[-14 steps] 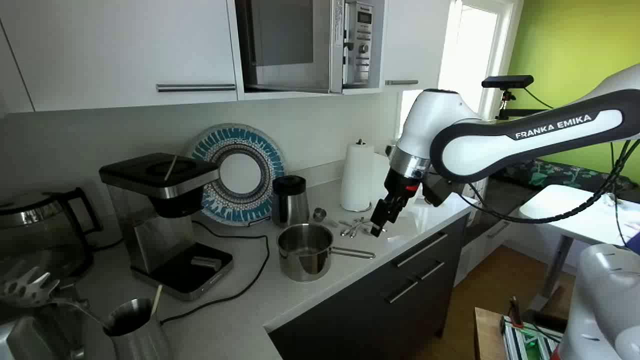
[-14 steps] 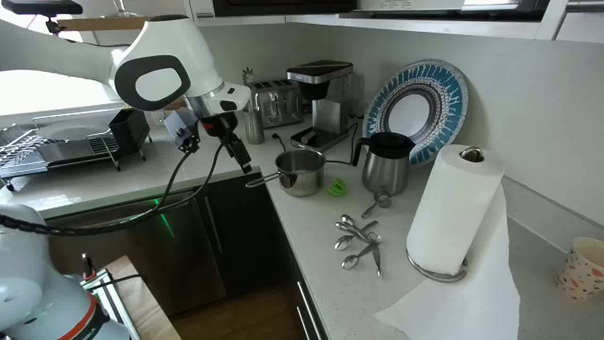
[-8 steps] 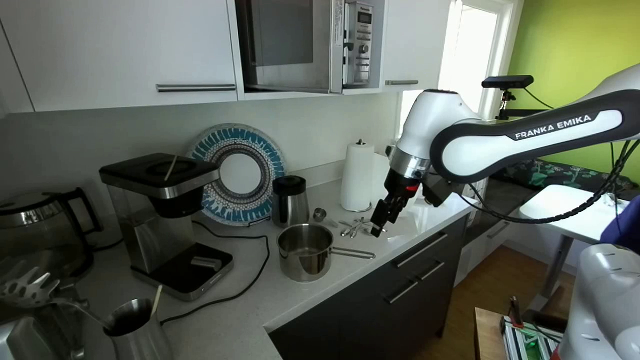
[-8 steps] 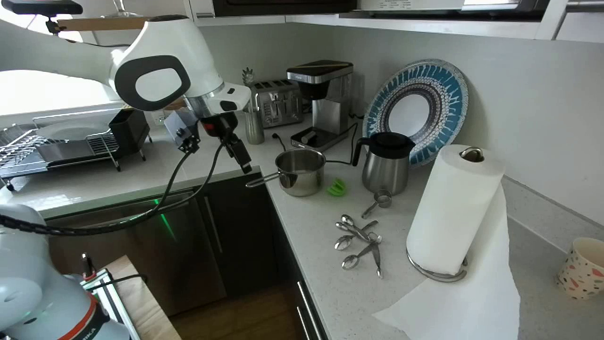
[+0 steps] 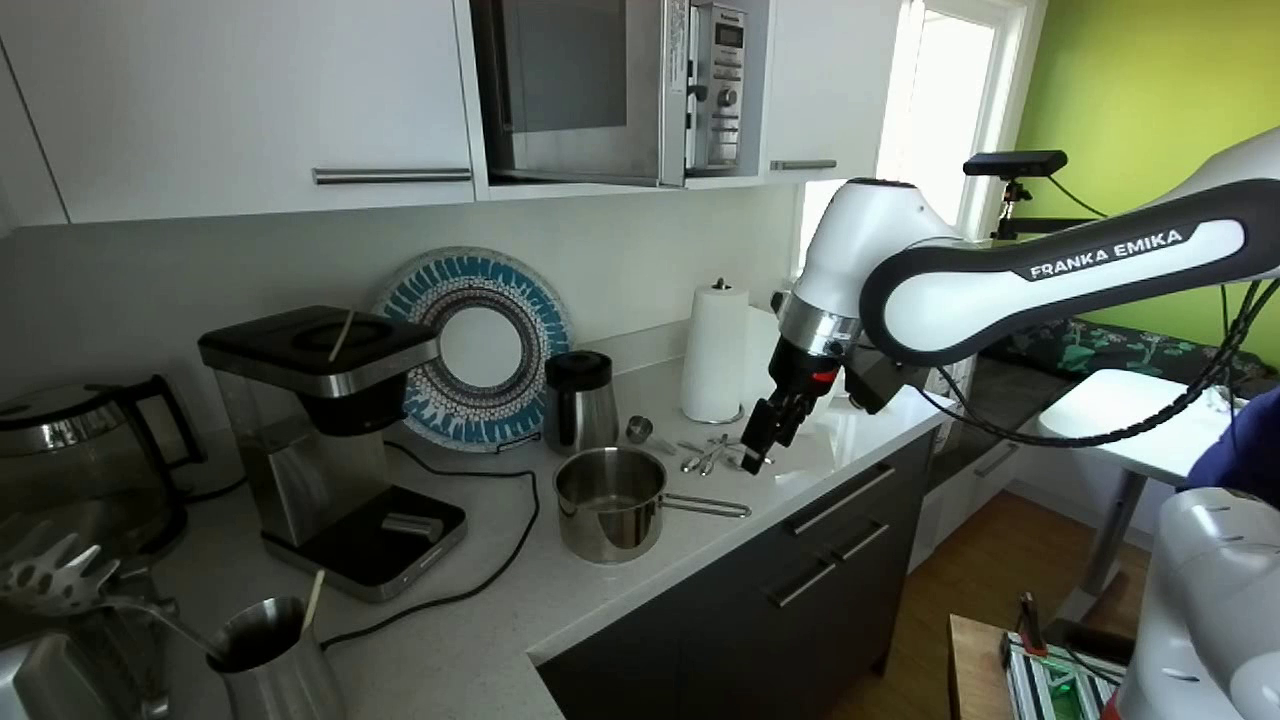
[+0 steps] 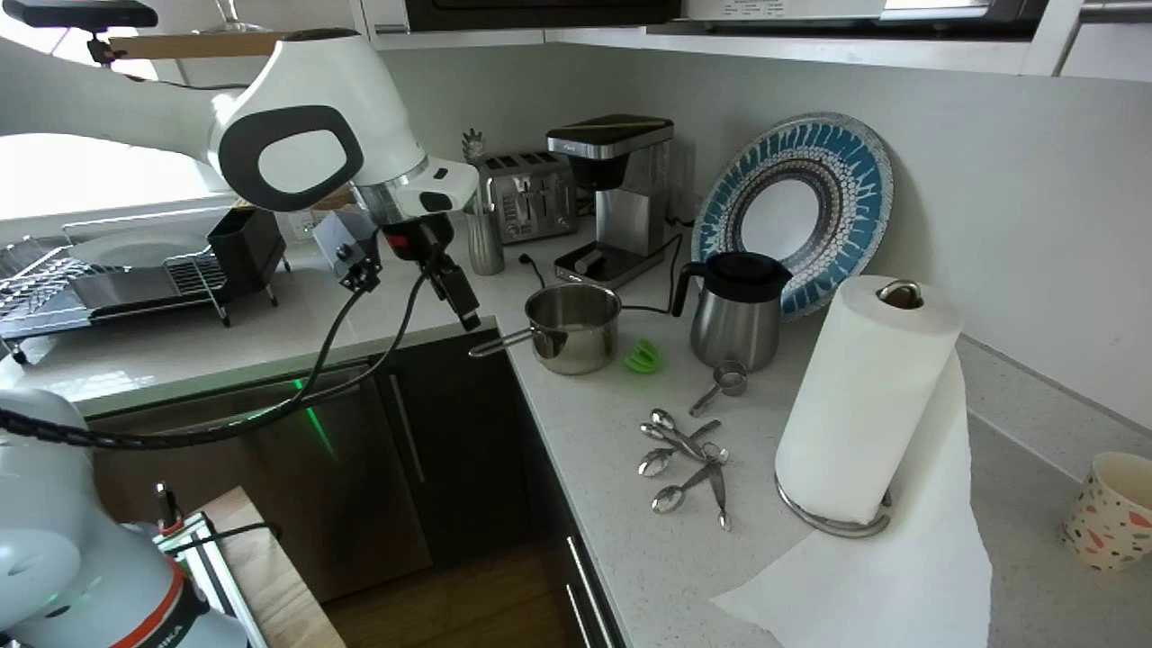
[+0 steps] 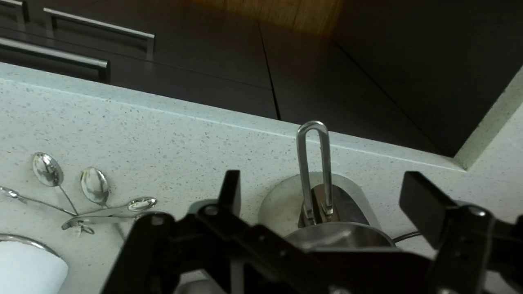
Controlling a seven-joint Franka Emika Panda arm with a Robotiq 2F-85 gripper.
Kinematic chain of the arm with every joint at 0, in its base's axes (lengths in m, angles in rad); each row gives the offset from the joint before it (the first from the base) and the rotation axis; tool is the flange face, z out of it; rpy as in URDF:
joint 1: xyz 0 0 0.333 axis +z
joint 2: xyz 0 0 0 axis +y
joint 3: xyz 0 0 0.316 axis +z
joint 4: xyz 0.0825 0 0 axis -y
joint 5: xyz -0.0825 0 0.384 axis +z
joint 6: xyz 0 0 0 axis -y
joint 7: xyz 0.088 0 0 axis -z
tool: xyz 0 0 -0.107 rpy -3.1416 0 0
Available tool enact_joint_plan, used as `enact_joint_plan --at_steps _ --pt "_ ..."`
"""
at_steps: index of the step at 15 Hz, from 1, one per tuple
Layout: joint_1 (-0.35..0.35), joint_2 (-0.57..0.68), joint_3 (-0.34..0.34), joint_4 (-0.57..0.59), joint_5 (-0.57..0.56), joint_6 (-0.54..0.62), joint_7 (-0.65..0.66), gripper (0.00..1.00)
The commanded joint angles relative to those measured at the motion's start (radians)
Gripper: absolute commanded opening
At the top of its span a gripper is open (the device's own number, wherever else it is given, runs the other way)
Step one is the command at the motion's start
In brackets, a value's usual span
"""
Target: Close the microwave door
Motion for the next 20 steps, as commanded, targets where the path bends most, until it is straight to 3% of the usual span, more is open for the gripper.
enact_joint_plan --at_steps 1,7,9,14,17,20 --pt "0.002 0.000 -0.002 0.002 -0.002 -0.003 0.001 1.00" --pt "0.002 0.000 -0.002 0.002 -0.002 -0.003 0.001 1.00" --pt "0.007 0.007 0.040 0.005 -0.019 -0.020 0.038 1.00" --pt "0.045 -0.034 0.188 -0.011 -0.069 -0.051 0.122 1.00" --pt "0.029 -0.115 0.332 -0.009 -0.191 -0.051 0.312 1.00" --pt "0.015 -0.190 0.407 0.019 -0.270 -0.069 0.443 1.00"
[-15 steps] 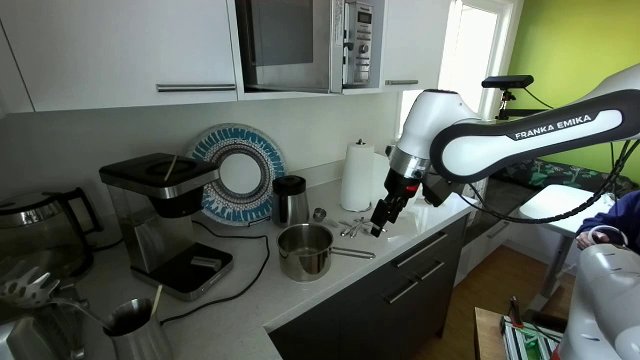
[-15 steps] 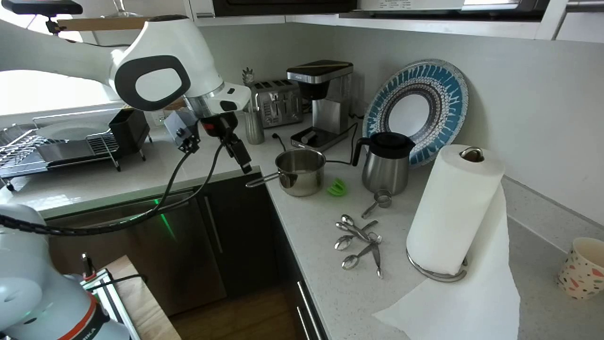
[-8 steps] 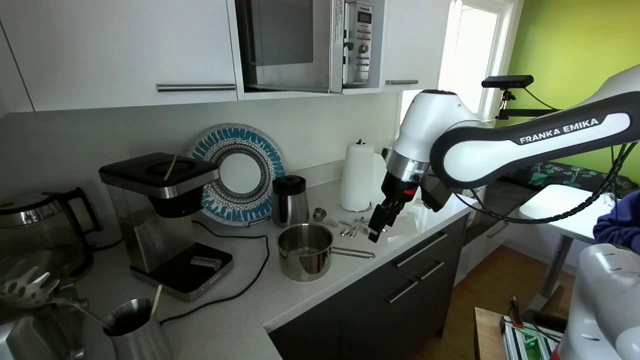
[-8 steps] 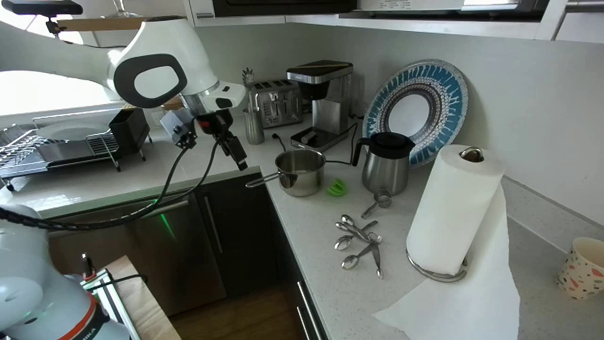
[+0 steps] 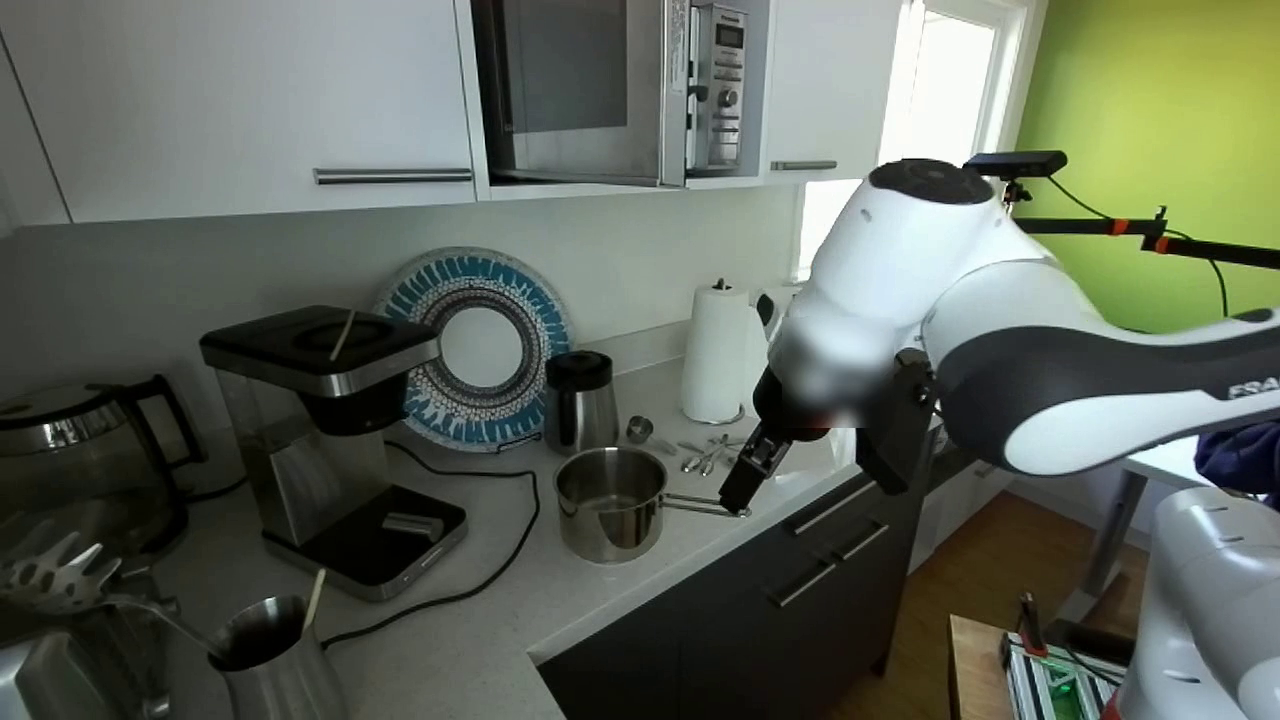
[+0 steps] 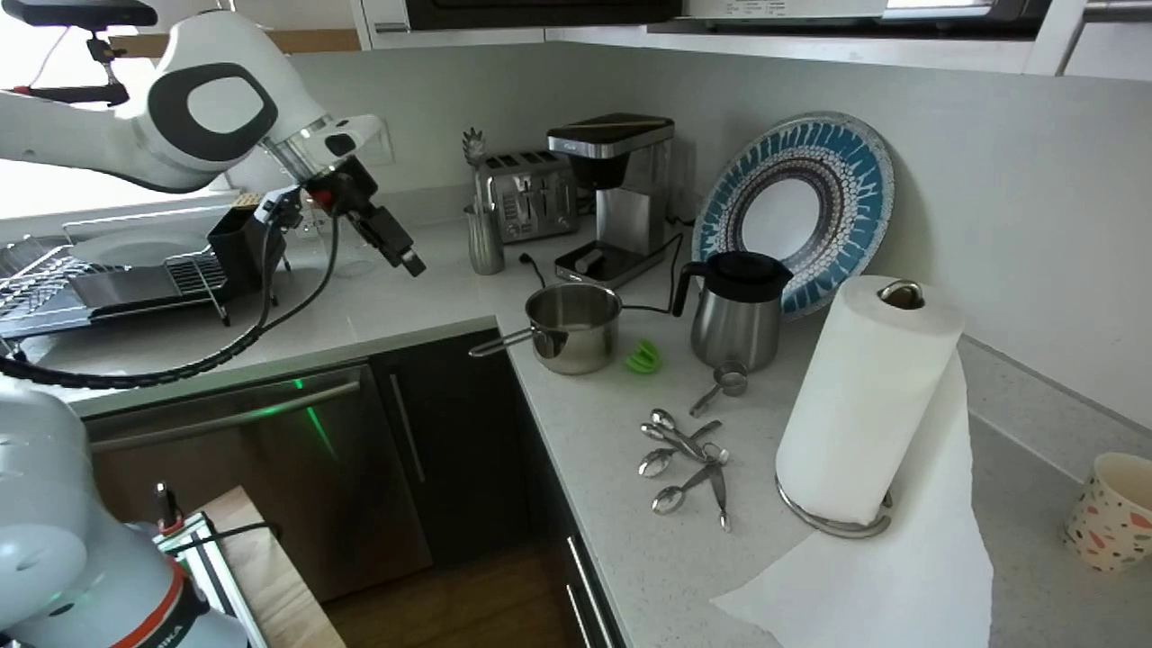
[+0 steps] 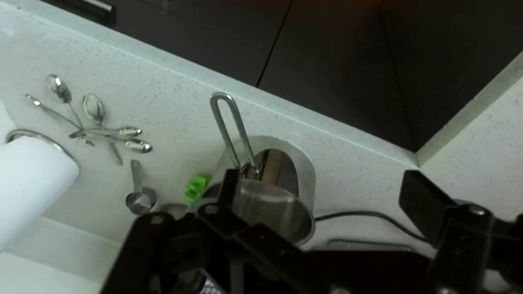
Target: Close the microwave door
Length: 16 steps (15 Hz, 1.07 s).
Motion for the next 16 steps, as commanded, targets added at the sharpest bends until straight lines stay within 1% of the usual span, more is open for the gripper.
enact_joint_plan --at_steps 1,3,4,5,7,9,10,12,14,16 --pt "-0.023 -0.131 0.080 0.022 -0.098 -0.052 0.137 1.00" --pt "-0.042 -0.177 0.090 0.043 -0.154 -0.025 0.158 1.00" --pt "-0.057 -0.198 0.074 0.044 -0.176 0.013 0.166 1.00" --pt "-0.020 -0.145 0.071 0.051 -0.132 -0.014 0.143 1.00" --pt "-0.041 -0.190 0.071 0.060 -0.148 -0.011 0.144 1.00" --pt "-0.048 -0.200 0.071 0.059 -0.151 -0.010 0.144 1.00" --pt "-0.009 -0.199 0.020 0.046 -0.129 0.059 0.099 1.00" --pt "0.015 -0.197 -0.029 0.035 -0.110 0.166 0.038 1.00" --pt "0.048 -0.198 -0.094 0.021 -0.083 0.274 -0.055 1.00" --pt "0.089 -0.192 -0.157 0.006 -0.029 0.369 -0.144 1.00"
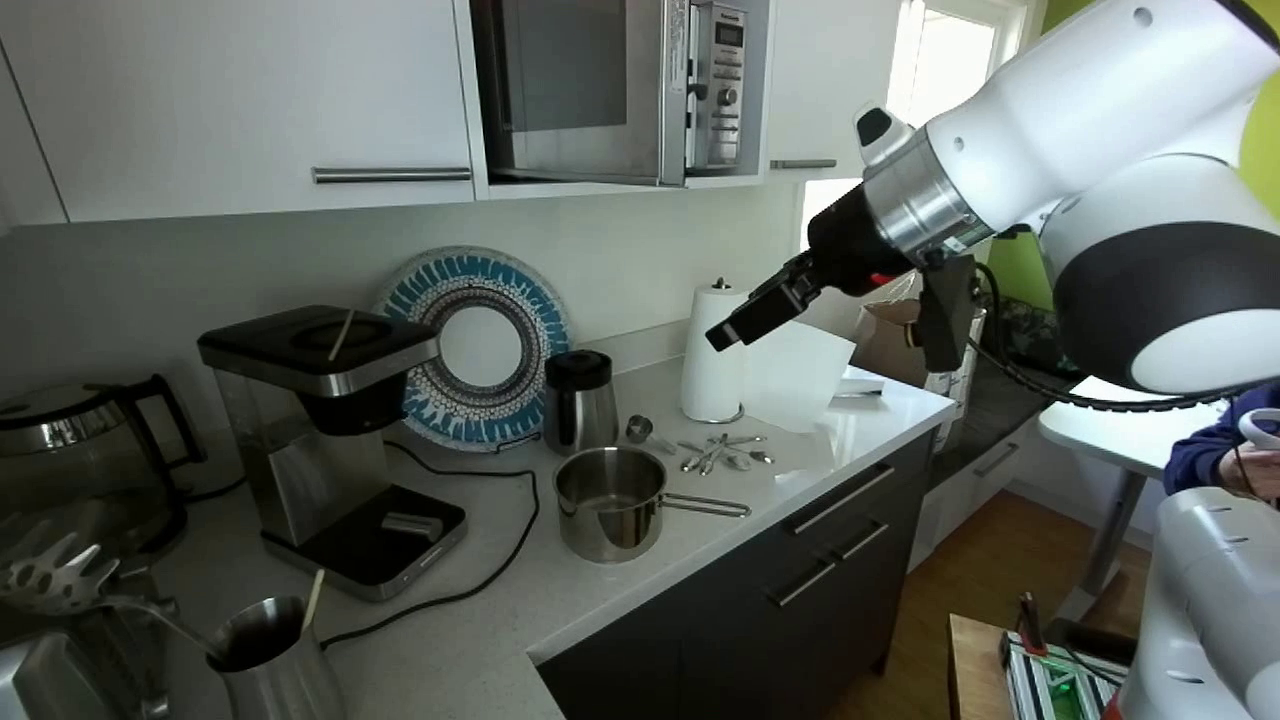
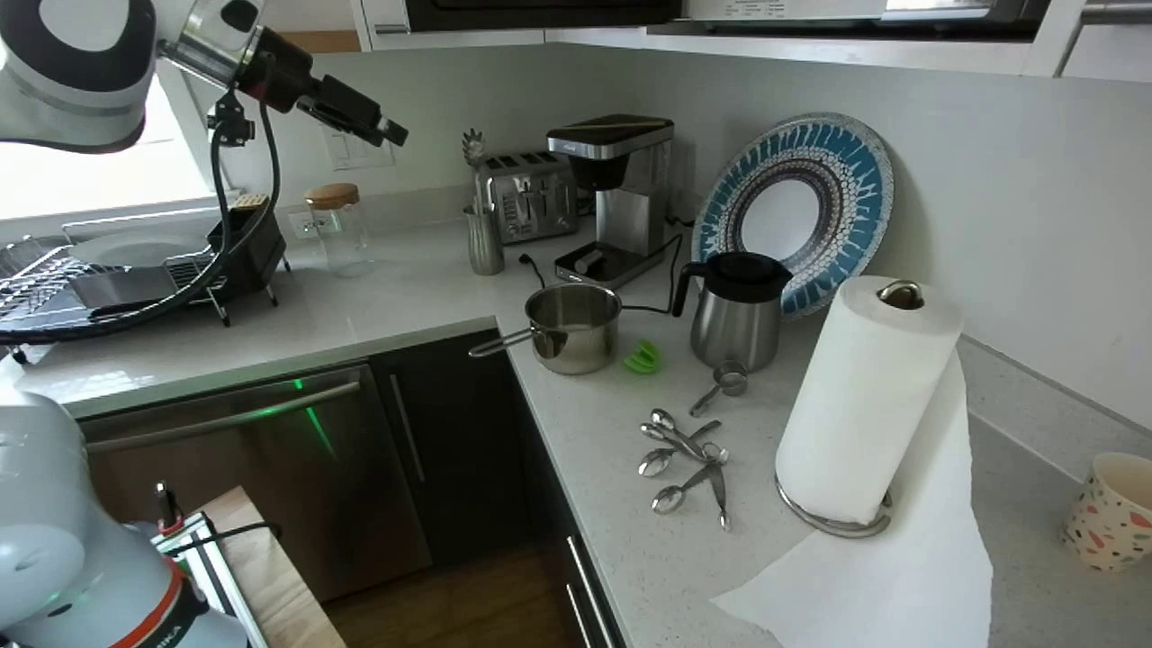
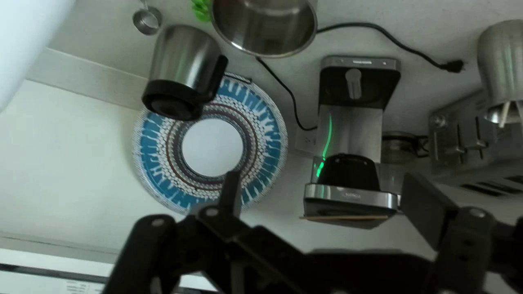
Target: Close the microwave door
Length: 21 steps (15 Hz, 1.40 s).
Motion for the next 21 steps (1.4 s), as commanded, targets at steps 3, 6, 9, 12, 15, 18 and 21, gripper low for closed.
enact_joint_plan --at_steps 3,6,9,12,15,18,21 --pt "0.132 -0.002 -0.136 -0.027 0.161 0.146 -0.227 1.00" --pt "0.070 0.003 -0.104 -0.018 0.148 0.141 -0.213 1.00" --pt "-0.023 -0.029 -0.046 -0.008 0.122 0.245 -0.133 1.00" --pt "-0.051 -0.013 -0.027 0.031 0.123 0.309 -0.162 1.00" --pt "-0.041 0.018 -0.047 0.069 0.139 0.362 -0.192 1.00" --pt "-0.066 0.043 -0.063 0.099 0.145 0.419 -0.186 1.00" --pt "-0.117 0.076 -0.049 0.122 0.150 0.486 -0.162 1.00"
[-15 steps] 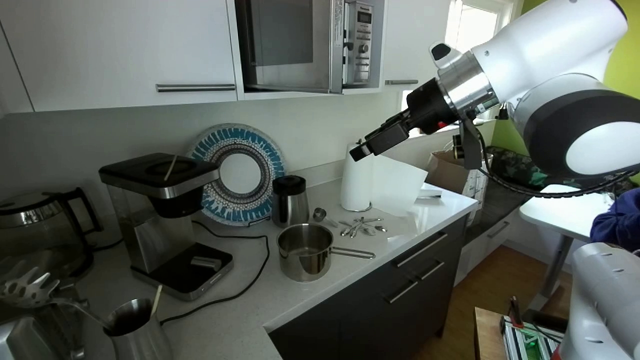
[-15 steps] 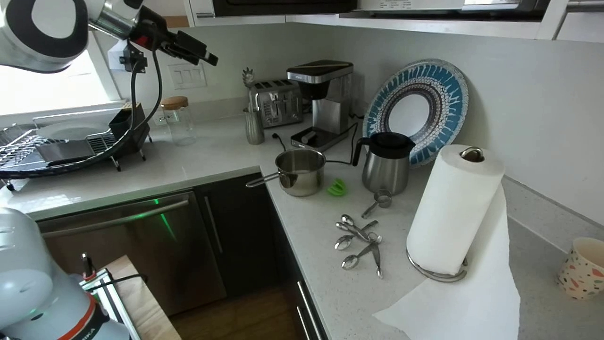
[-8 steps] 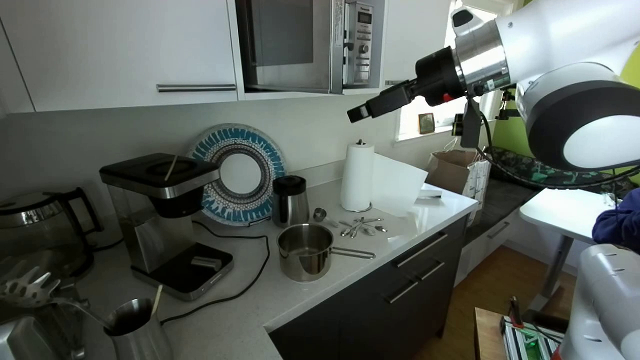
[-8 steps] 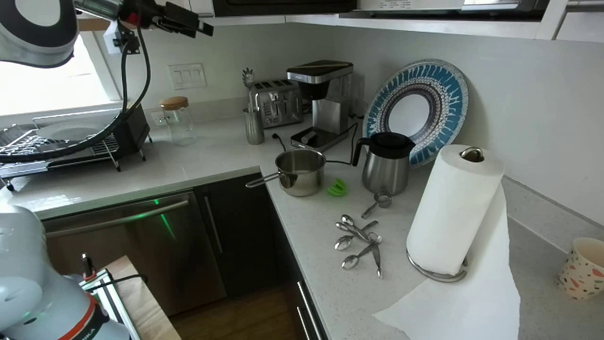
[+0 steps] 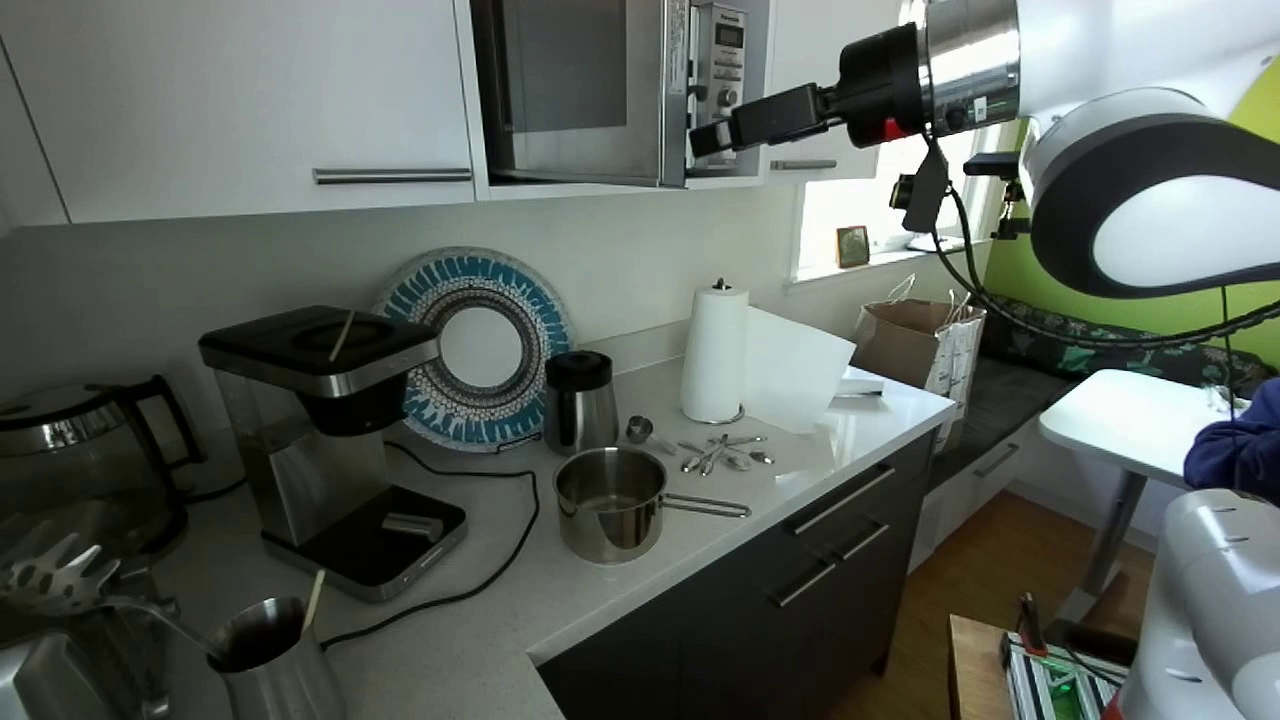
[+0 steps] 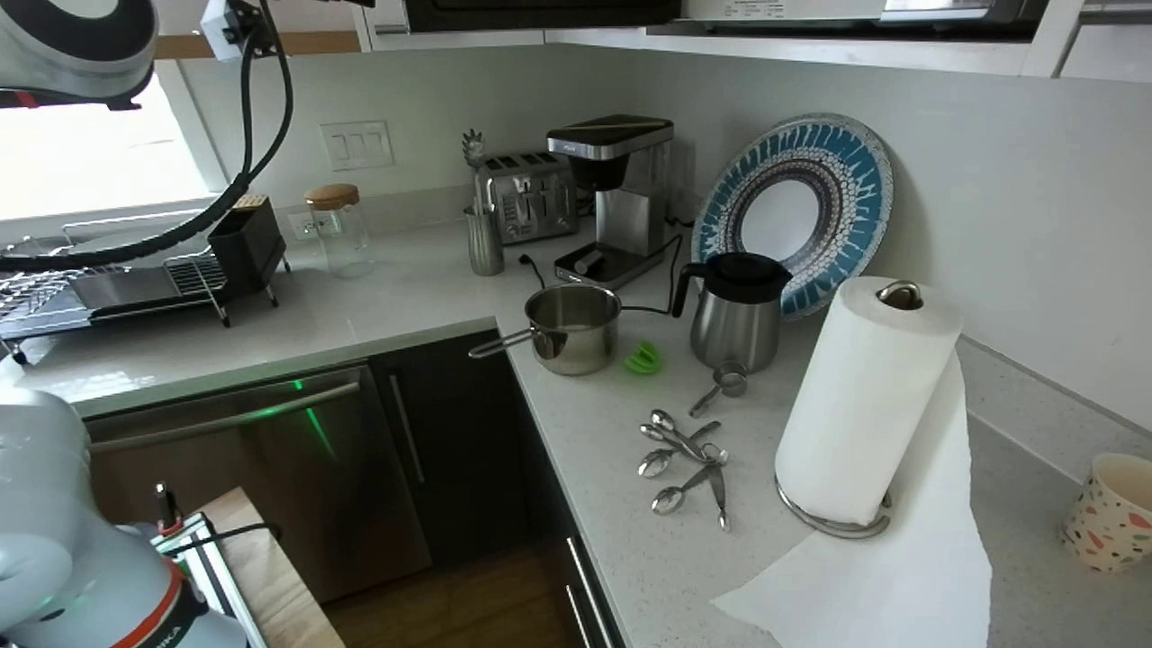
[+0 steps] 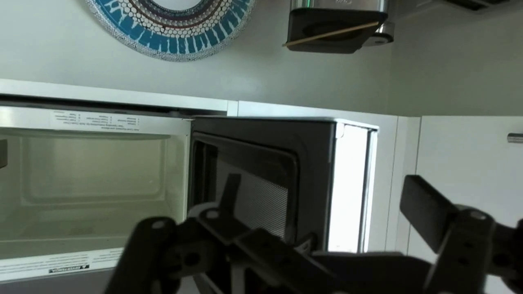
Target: Close the microwave door
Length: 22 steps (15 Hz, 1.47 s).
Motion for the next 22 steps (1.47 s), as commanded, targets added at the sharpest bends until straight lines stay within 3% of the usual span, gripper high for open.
enact_joint_plan --at_steps 1,4,10,12,15,22 --pt "-0.082 0.060 0.041 0.039 0.025 0.076 0.022 1.00" --pt "-0.162 0.089 0.112 0.050 0.016 0.107 0.056 1.00" --pt "-0.258 0.100 0.228 0.080 0.006 0.109 0.103 1.00" --pt "-0.322 0.067 0.270 0.077 0.008 0.103 0.153 1.00" --pt "-0.470 0.008 0.331 0.075 0.014 0.098 0.257 1.00" --pt "-0.725 -0.100 0.342 0.040 0.062 0.070 0.387 1.00"
